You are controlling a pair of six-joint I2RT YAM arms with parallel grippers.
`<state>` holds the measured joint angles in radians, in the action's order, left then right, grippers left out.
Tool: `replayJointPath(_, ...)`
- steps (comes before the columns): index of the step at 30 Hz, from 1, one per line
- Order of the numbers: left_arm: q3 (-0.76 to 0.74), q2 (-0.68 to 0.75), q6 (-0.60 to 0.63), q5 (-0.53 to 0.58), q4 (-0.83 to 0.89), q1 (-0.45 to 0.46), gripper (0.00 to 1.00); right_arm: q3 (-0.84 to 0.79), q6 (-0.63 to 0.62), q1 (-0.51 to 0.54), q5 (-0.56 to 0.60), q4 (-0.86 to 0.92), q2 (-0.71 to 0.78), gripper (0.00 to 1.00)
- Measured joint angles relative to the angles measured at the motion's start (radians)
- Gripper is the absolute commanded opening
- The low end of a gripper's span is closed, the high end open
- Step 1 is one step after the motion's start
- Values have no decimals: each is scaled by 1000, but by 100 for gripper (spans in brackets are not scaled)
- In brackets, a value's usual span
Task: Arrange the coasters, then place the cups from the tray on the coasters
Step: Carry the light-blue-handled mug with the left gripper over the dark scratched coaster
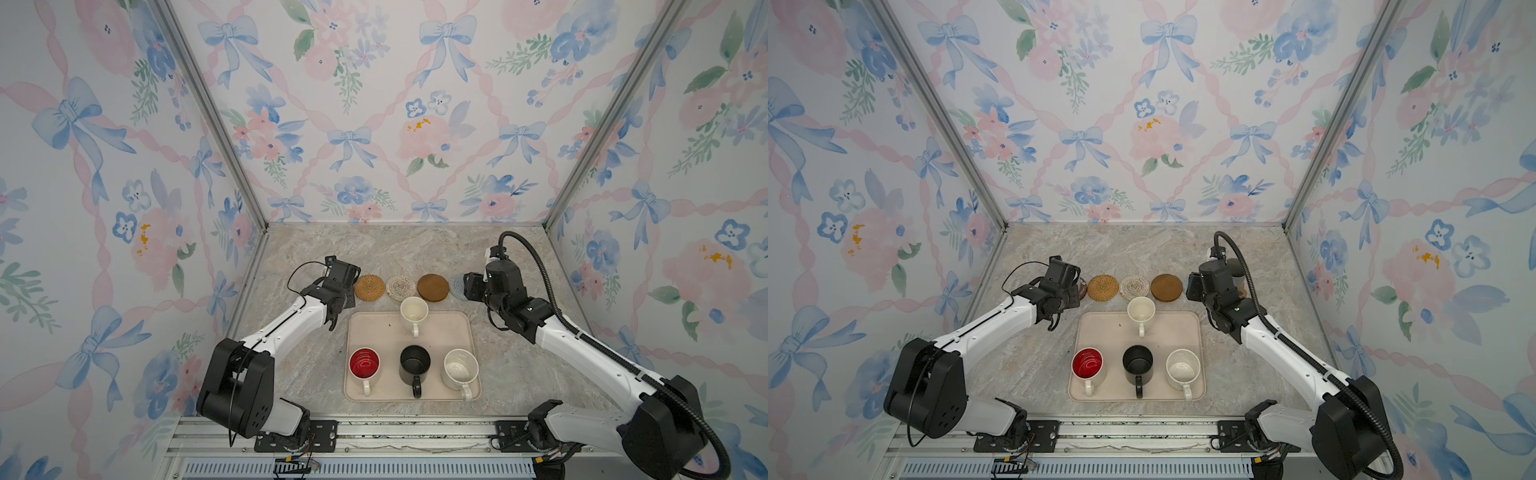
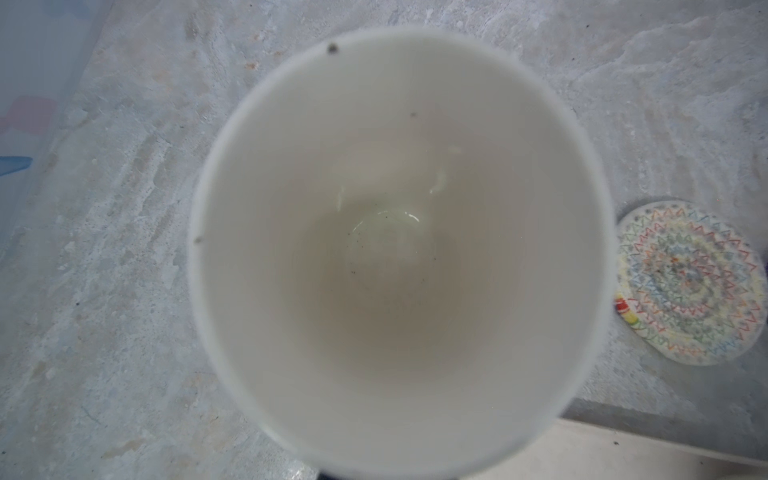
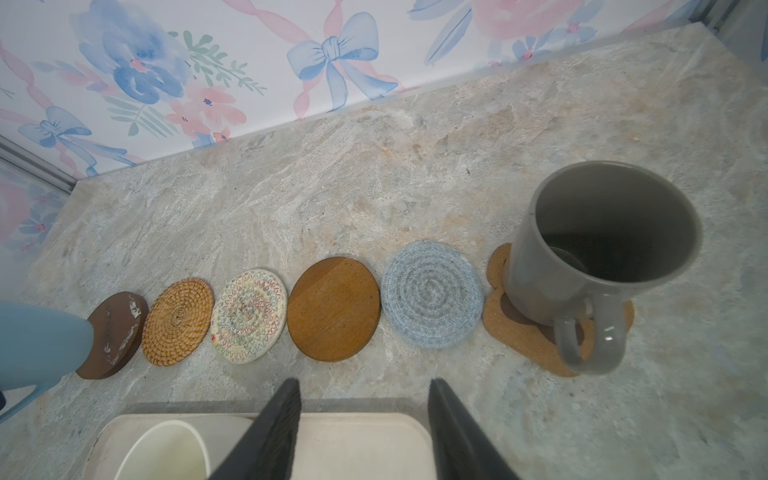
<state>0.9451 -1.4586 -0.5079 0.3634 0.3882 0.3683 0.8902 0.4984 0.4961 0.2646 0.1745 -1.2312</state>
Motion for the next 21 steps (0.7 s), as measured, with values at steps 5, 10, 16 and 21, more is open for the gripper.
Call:
replayJointPath(5,1,-46,10,-25,-31,-30,0,6,0,0,-2,0,-6,53)
replayJointPath(10,2,-79,11,-35,-56,-45,0,12,0,0,-3,0,-6,53)
replayJointPath(16,2,-91,13,-37,-66,-52,0,13,0,0,-3,1,-11,53)
replayJointPath(21,2,-92,19,-39,-73,-56,0,13,0,0,-3,1,-13,53)
